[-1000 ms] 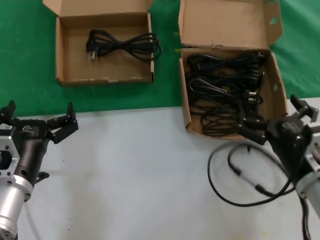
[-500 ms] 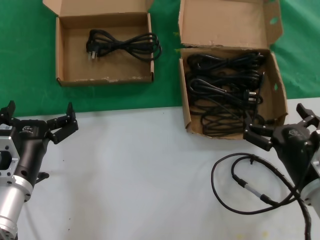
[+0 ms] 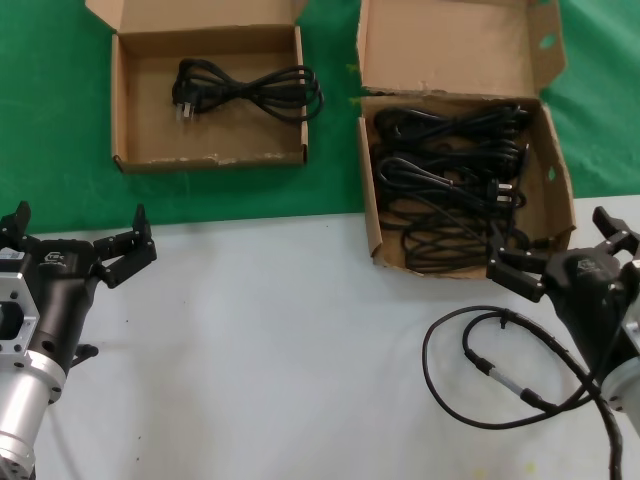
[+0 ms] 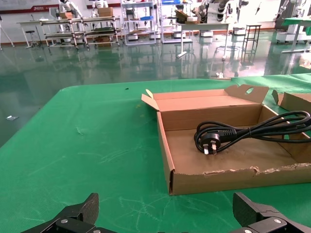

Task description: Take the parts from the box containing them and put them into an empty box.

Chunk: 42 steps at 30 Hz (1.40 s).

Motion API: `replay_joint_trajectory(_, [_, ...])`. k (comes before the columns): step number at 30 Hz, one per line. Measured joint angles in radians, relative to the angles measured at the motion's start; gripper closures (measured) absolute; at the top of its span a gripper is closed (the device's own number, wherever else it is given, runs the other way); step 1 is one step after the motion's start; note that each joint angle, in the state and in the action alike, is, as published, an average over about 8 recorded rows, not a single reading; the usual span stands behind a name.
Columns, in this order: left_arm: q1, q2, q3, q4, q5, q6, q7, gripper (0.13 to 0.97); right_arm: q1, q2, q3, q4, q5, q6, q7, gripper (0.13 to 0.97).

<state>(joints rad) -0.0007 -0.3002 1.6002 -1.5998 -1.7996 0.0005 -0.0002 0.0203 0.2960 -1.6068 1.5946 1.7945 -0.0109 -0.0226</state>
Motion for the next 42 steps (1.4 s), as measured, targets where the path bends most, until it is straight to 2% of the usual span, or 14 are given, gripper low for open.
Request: replay_joint_trajectory(42, [0.000,0.000,0.000,0.000,0.000,0.000,0.000,0.132,0.000,0.000,0.000,0.000,0.000,0.000,0.000,0.129])
